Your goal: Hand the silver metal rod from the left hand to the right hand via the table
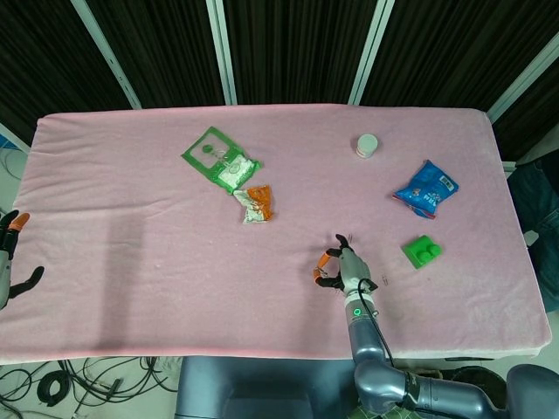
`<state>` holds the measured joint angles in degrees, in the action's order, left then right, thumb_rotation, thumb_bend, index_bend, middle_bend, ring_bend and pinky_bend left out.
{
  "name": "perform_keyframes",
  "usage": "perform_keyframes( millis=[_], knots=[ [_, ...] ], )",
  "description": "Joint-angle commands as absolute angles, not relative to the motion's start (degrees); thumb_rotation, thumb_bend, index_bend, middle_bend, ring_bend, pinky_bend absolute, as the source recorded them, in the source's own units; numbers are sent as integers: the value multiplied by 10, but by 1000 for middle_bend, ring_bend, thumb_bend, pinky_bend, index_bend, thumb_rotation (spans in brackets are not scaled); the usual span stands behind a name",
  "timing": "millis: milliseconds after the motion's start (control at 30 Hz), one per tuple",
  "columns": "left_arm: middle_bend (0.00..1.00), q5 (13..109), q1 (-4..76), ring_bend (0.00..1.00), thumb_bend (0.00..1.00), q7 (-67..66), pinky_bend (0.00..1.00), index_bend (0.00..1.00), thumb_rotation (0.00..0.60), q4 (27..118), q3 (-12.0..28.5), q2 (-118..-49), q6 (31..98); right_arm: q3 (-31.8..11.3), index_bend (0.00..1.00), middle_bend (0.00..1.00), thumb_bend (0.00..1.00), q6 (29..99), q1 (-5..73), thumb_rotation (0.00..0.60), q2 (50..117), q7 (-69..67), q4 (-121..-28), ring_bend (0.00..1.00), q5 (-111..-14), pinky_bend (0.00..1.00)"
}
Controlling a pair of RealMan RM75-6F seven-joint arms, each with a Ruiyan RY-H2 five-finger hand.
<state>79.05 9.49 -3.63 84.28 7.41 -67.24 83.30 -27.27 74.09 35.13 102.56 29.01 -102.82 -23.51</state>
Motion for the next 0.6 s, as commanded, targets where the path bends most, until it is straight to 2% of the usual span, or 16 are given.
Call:
perform_keyframes(
  millis=[33,233,600],
  knots=[
    [57,791,94,0,239,-37,0,131,600,843,74,-673,835,-255,592,21,374,741,341,600,1026,267,-1024,89,-256,205],
    [58,793,92,0,240,-40,0,132,600,846,74,-672,840,-231,591,21,374,738,335,600,1031,241,-997,89,-297,205],
    [58,793,92,0,239,-47,0,132,600,848,75,-674,841,-216,592,21,374,721,317,600,1025,208,-984,89,-303,205]
  ],
)
